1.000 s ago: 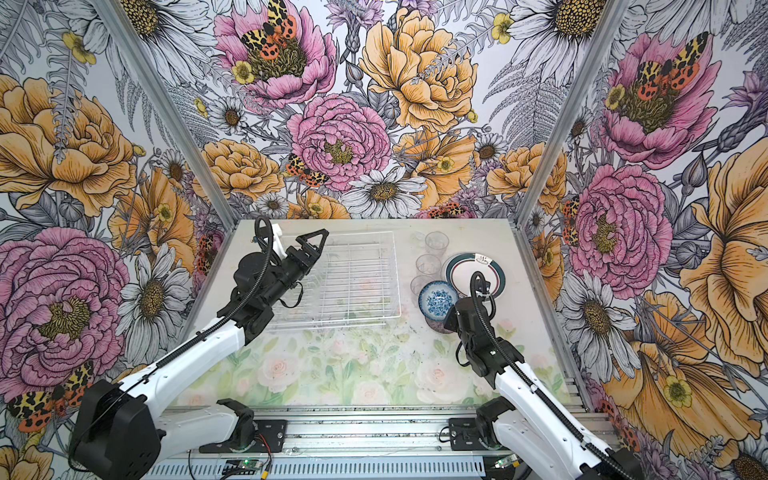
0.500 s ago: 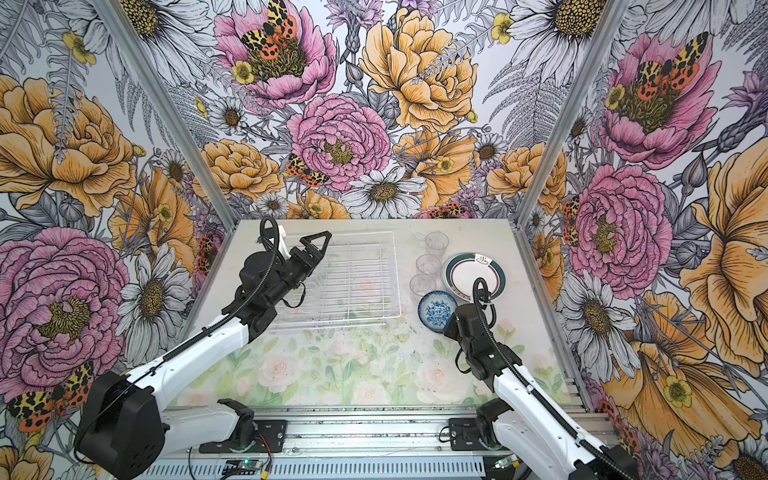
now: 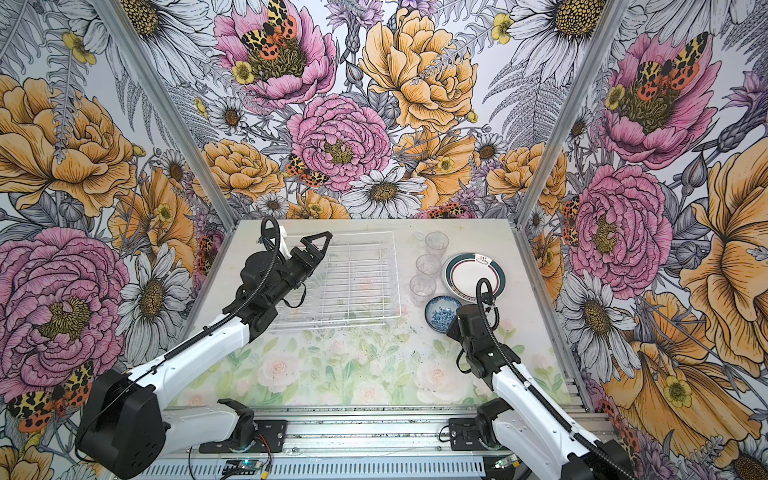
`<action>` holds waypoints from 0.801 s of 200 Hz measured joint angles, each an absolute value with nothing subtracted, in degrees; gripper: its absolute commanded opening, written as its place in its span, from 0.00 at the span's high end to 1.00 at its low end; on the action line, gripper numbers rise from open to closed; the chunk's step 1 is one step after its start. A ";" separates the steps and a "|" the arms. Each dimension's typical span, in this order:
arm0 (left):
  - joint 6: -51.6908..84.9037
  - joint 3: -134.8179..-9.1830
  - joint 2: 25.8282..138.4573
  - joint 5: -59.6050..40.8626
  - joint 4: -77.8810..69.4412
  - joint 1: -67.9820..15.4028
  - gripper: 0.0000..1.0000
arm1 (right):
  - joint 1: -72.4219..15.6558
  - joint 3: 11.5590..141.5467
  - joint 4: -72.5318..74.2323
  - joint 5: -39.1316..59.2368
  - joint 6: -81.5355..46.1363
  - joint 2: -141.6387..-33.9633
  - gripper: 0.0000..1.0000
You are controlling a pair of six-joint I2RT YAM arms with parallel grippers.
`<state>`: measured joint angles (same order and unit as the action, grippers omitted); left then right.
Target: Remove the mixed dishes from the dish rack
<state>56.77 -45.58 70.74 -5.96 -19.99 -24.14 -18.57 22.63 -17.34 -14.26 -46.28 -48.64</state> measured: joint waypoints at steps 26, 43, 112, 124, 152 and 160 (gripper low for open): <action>56.47 -45.58 70.72 -5.96 -19.88 -24.10 0.01 | -17.98 22.63 -17.37 -14.31 -45.91 -47.00 0.24; 55.42 -45.58 70.39 -5.93 -19.07 -23.79 0.01 | -17.61 22.87 -17.39 -14.72 -44.73 -45.63 0.21; 44.80 -45.91 59.44 1.65 -0.84 -12.10 0.01 | -13.98 36.56 -16.97 -16.25 -34.00 -49.10 0.13; 43.20 -46.28 58.54 3.01 2.96 -8.71 0.01 | -12.97 39.18 -16.86 -15.94 -32.21 -51.48 0.13; 40.01 -46.57 58.92 4.47 12.01 -2.00 0.01 | -11.92 44.42 -16.88 -11.40 -29.23 -57.76 0.13; 39.31 -46.54 59.31 4.60 14.15 -0.51 0.01 | -11.92 45.69 -16.93 -9.32 -28.71 -59.55 0.14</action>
